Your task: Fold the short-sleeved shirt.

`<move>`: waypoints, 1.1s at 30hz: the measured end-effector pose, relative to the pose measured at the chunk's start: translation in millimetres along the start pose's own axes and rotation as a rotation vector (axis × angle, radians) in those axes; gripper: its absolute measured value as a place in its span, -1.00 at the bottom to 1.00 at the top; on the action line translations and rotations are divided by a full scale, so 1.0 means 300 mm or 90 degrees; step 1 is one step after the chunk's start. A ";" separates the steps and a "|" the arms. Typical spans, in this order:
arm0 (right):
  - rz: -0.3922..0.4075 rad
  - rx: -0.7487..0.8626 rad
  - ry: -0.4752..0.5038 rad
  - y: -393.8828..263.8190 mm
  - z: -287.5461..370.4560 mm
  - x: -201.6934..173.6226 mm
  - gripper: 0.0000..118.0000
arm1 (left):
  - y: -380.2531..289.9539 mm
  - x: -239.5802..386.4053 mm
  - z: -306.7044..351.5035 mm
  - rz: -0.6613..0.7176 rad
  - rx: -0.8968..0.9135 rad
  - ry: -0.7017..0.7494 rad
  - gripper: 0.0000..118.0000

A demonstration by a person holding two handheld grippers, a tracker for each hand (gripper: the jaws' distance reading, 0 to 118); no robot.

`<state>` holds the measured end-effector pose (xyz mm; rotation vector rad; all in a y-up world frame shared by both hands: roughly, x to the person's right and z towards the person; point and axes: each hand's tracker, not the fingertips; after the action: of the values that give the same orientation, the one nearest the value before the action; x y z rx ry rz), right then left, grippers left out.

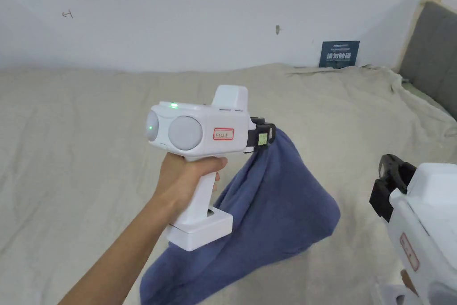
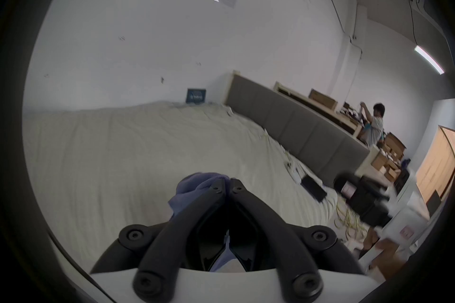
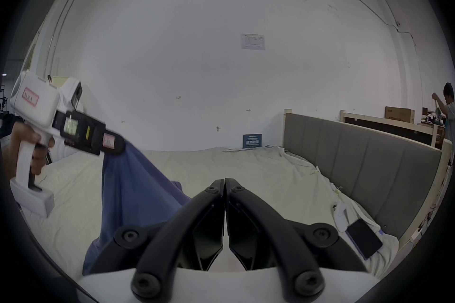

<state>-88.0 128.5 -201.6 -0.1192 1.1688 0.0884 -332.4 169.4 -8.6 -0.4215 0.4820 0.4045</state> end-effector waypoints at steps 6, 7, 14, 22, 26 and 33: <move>-0.006 -0.013 -0.021 -0.026 0.012 0.056 -1.00 | -0.269 -0.015 -0.204 0.027 -0.159 0.036 -1.00; -0.007 -0.015 -0.024 -0.032 0.013 0.061 -1.00 | -0.309 -0.023 -0.224 0.036 -0.183 0.040 -1.00; -0.013 -0.033 -0.028 -0.073 0.019 0.086 -1.00 | -0.535 -0.069 -0.354 0.050 -0.310 0.098 -1.00; -0.012 -0.043 -0.030 -0.086 0.034 0.099 -1.00 | -0.573 -0.039 -0.370 0.034 -0.313 0.132 -0.76; -0.011 -0.039 -0.029 -0.075 0.042 0.099 -1.00 | -0.514 -0.021 -0.313 0.015 -0.269 0.140 0.35; -0.008 -0.022 -0.023 -0.028 0.075 0.070 -1.00 | -0.357 0.000 -0.056 -0.003 -0.047 0.172 0.95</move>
<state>-58.2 123.5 -211.7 -0.1554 1.1300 0.0990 -288.9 71.8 8.9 -0.5516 0.7293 0.3629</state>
